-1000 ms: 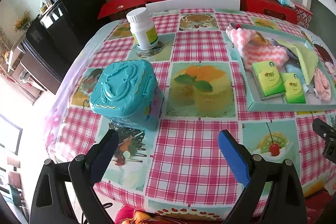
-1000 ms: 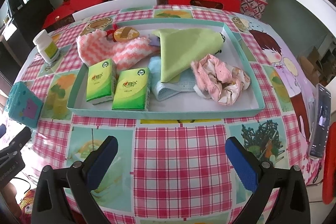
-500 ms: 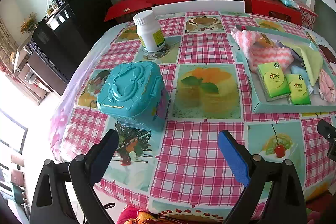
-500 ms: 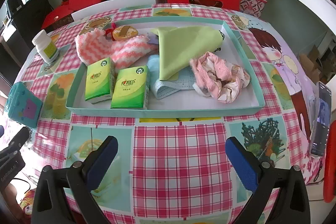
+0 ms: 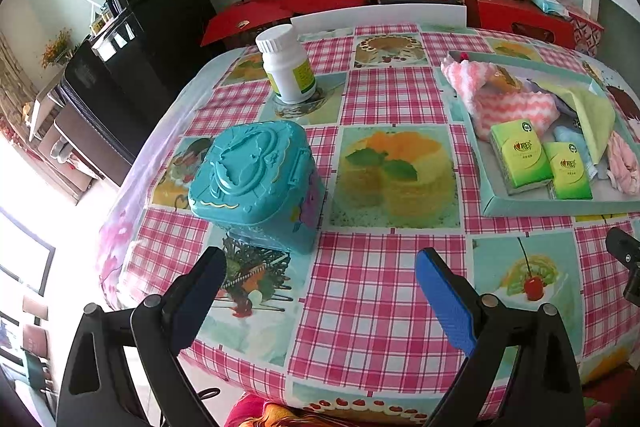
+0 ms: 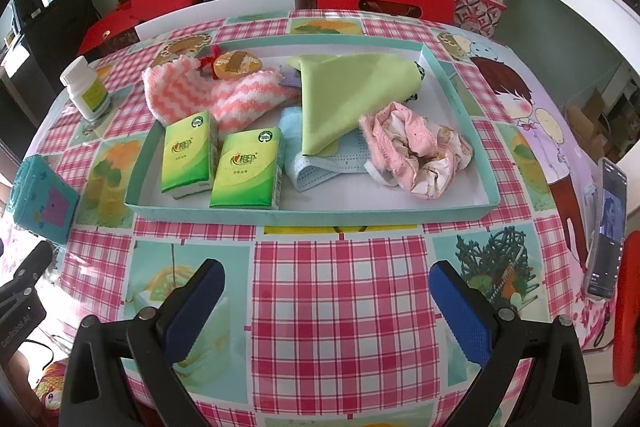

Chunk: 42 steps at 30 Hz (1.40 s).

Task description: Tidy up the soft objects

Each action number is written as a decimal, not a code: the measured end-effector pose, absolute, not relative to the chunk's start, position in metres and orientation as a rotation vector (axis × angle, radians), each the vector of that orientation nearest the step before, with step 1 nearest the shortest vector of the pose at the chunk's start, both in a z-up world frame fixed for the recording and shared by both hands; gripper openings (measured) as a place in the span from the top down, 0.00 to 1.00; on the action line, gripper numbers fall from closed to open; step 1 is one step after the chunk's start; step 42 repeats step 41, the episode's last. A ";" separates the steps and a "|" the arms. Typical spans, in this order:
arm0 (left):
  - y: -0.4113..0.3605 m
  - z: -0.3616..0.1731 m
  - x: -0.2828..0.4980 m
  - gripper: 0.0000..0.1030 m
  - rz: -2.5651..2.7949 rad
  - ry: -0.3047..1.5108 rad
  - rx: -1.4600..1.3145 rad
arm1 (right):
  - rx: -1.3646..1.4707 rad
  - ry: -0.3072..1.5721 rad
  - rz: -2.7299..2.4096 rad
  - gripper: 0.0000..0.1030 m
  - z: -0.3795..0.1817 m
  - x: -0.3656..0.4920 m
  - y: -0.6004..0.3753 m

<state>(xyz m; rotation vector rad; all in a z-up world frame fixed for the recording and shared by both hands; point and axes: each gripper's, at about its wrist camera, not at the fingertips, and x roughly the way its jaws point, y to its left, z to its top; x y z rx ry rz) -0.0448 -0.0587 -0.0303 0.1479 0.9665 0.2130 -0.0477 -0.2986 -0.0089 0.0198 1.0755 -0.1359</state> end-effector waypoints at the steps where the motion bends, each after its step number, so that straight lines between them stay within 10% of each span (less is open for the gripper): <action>1: -0.059 -0.030 -0.045 0.07 0.214 0.967 0.147 | 0.019 1.075 -0.135 0.00 -0.009 -0.048 -0.299; 42: -0.058 -0.028 -0.047 0.07 0.238 0.950 0.151 | 0.000 1.069 -0.142 0.00 -0.008 -0.048 -0.297</action>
